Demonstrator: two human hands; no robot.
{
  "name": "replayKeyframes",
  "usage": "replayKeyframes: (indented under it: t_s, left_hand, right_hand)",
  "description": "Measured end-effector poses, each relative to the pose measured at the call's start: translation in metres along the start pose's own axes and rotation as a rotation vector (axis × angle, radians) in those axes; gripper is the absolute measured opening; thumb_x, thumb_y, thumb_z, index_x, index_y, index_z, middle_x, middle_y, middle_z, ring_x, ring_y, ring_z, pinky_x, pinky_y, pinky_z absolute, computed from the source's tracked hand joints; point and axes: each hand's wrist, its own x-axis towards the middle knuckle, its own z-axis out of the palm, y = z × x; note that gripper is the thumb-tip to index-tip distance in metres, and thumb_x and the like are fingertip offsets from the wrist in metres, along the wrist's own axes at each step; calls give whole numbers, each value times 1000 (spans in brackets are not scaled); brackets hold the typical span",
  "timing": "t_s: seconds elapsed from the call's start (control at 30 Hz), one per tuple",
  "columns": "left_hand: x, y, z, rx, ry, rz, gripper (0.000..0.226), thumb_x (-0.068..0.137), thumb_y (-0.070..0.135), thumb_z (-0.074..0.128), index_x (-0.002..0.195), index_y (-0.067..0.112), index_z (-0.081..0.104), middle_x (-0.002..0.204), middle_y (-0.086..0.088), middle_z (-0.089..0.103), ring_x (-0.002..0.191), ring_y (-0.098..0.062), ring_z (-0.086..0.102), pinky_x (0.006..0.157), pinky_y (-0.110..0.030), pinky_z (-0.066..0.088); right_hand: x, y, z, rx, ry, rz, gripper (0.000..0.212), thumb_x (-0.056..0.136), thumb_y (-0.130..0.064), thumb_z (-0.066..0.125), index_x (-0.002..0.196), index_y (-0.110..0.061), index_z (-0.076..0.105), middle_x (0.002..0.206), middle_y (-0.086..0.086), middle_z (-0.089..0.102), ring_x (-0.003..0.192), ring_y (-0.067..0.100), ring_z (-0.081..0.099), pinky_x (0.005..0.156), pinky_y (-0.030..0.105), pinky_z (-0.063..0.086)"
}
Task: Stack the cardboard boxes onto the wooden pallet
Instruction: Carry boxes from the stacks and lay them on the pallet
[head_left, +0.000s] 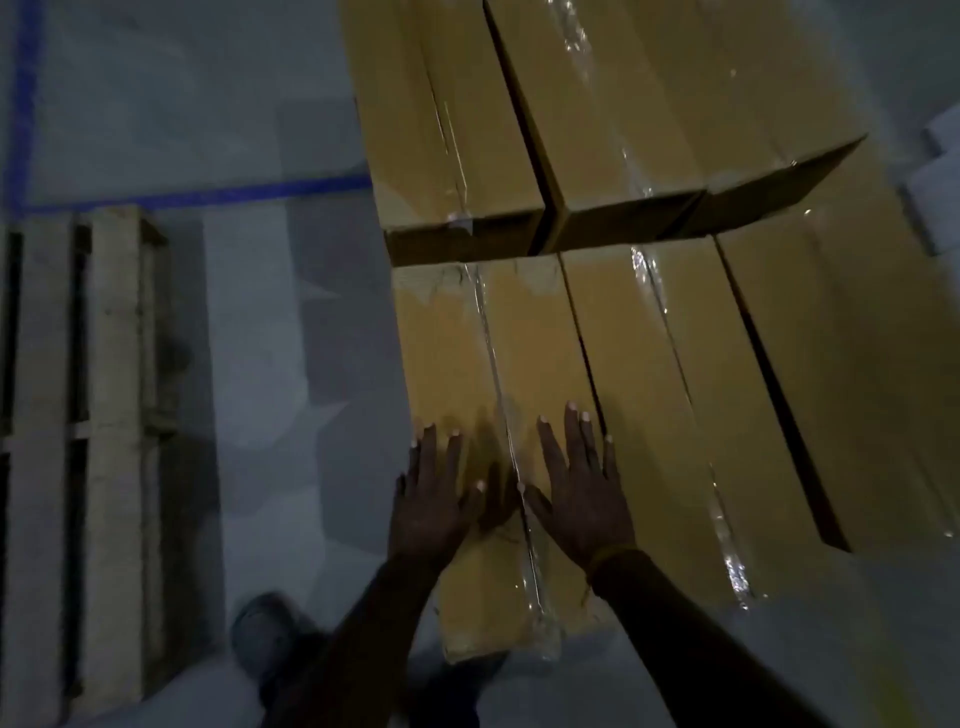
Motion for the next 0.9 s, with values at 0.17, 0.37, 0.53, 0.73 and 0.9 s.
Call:
replayKeyframes:
  t_s: [0.17,0.37,0.53,0.73,0.9]
  left_hand:
    - [20,-25,17,179,50,-96,66,104,50,25,156,38,-13,158,8,-38,151,-31,-14,121,-58,17]
    - [12,-58,14,171,88,-41,64,102,53,21,157,40,-9,158,10,-36,151,-31,-13,119,-58,13]
    - [6,-81,12,-84,158,-63,65,101,44,45,157,35,14,164,15,-17,152,-30,-4,115,-62,24]
    - [19,-47,12,-168,214,-36,72,93,36,62,154,39,24,164,21,-15,153,-27,-2,106,-64,34]
    - [12,-43,16,-44,273,9,67,81,72,45,143,46,42,165,21,-4,151,-36,5,95,-63,45]
  right_hand:
    - [15,10,24,-12,-34,-17,81,97,-56,42,160,-18,7,164,20,-6,152,38,0,119,54,6]
    - [27,24,42,57,26,-17,76,94,-51,52,158,-22,22,165,21,2,151,43,6,117,61,21]
    - [35,18,46,246,4,-22,74,97,-56,46,158,-39,7,162,11,-27,150,44,-4,118,55,22]
    - [25,11,57,469,34,22,75,91,-49,64,155,-39,28,161,2,-31,151,38,13,106,49,45]
    - [10,-2,63,486,25,100,66,85,-50,71,145,-44,45,166,-4,-16,148,34,18,102,50,46]
